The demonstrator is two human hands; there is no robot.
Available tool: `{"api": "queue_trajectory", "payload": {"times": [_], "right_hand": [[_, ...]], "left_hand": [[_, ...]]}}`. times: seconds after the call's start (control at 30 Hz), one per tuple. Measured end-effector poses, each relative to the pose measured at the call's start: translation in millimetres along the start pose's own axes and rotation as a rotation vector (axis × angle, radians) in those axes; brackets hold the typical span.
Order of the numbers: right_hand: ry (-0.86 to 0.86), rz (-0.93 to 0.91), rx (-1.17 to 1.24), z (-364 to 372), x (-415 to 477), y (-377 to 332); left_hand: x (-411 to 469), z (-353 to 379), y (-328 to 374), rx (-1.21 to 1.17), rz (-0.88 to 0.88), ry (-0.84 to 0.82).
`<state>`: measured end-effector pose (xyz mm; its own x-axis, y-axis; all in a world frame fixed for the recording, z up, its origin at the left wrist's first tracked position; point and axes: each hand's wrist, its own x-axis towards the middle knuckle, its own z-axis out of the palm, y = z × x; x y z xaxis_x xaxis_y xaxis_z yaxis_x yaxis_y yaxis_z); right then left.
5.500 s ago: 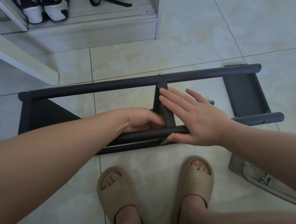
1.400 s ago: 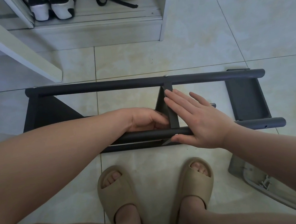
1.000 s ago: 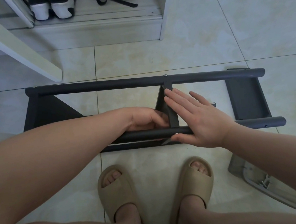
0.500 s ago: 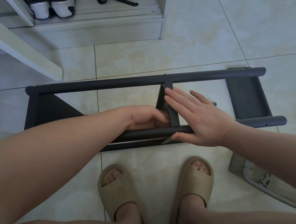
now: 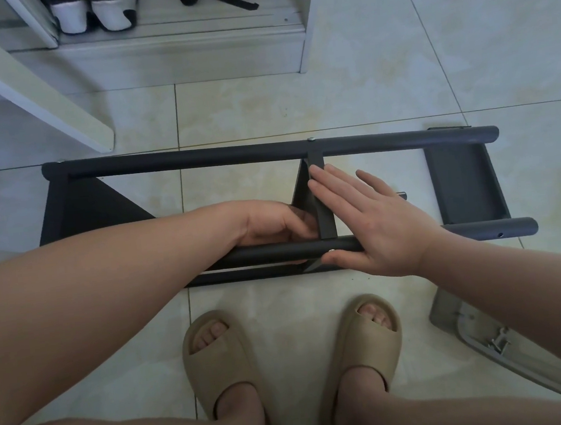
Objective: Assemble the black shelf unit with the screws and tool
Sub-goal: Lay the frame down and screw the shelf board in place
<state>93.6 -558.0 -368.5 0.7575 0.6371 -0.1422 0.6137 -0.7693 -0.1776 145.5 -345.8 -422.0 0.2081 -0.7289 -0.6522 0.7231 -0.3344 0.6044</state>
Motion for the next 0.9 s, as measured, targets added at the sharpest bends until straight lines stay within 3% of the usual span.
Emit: {"api": "queue_trajectory", "payload": {"times": [0.53, 0.77, 0.9], "right_hand": [[-0.017, -0.002, 0.007, -2.2, 0.3, -1.0], [-0.011, 0.006, 0.024, -1.5, -1.0, -2.3], [-0.008, 0.007, 0.027, -1.7, -1.7, -3.5]], "left_hand": [[4.0, 0.7, 0.4, 0.012, 0.072, 0.080], [-1.0, 2.4, -0.2, 0.046, 0.014, 0.020], [1.1, 4.6, 0.6, 0.065, 0.023, 0.080]]}}
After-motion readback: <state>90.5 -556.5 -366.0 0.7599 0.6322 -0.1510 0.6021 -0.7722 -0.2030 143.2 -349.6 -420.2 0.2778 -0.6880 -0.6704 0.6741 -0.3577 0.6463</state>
